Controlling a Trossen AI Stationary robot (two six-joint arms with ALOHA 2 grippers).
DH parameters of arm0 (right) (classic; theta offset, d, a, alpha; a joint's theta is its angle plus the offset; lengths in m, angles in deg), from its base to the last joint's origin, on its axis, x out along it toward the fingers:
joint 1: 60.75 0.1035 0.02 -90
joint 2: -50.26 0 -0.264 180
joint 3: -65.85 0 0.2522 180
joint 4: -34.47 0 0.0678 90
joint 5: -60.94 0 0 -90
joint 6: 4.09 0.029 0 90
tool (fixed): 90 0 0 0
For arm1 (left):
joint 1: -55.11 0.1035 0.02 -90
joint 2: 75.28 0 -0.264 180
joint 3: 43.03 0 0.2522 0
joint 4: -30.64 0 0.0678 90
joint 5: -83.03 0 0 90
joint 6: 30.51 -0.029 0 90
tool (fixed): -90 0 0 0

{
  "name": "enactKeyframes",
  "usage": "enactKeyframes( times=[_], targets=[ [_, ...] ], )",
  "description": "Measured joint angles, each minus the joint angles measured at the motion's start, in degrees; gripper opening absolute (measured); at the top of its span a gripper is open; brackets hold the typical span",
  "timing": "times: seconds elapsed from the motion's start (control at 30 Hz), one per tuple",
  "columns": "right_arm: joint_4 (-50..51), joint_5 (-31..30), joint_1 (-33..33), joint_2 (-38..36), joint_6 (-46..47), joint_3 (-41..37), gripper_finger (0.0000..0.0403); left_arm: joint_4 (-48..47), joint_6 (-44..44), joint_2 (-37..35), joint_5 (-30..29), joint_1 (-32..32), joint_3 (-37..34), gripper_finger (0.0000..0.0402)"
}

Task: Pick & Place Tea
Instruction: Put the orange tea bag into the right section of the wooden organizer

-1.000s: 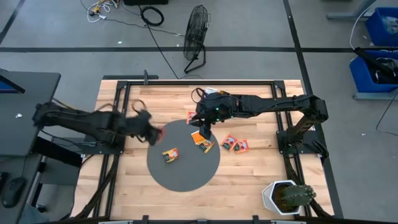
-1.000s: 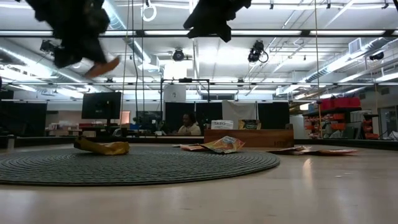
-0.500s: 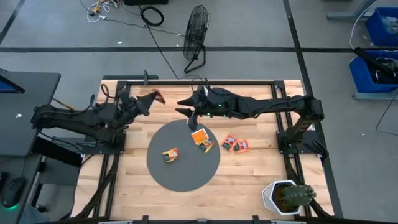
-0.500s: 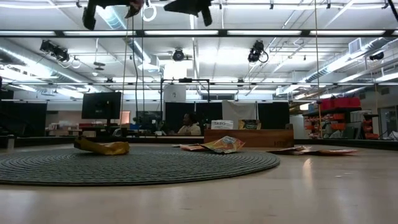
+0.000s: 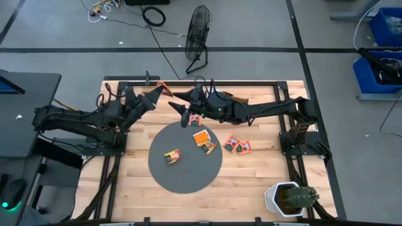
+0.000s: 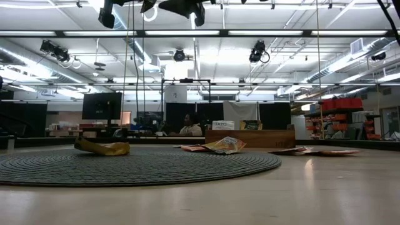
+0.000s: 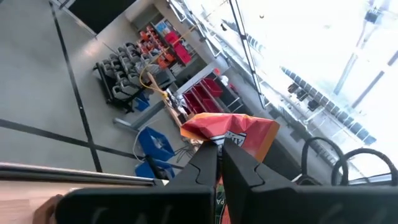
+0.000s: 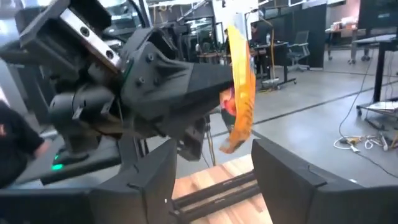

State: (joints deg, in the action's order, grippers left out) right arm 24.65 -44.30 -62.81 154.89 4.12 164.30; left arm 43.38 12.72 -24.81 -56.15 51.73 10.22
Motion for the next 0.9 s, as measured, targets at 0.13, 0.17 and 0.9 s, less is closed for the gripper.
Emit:
enactKeyframes(
  times=[0.13, 0.17, 0.9],
  targets=[
    [-0.6, -0.7, -0.5, 0.1, 2.4, 0.0, 0.0211, 1.0, 1.0, 0.7, 0.5, 0.0, 0.0, 0.0007],
    [-0.5, -0.7, -0.6, 0.1, 3.2, 0.0, 0.0209, 1.5, 1.1, 0.9, 0.5, 0.0, 0.0, 0.0008],
    [-1.5, 1.1, -1.8, 0.1, 12.3, 0.0, 0.0011, 6.5, 1.1, 3.4, 1.5, 0.1, 0.0, 0.0015]
  ],
)
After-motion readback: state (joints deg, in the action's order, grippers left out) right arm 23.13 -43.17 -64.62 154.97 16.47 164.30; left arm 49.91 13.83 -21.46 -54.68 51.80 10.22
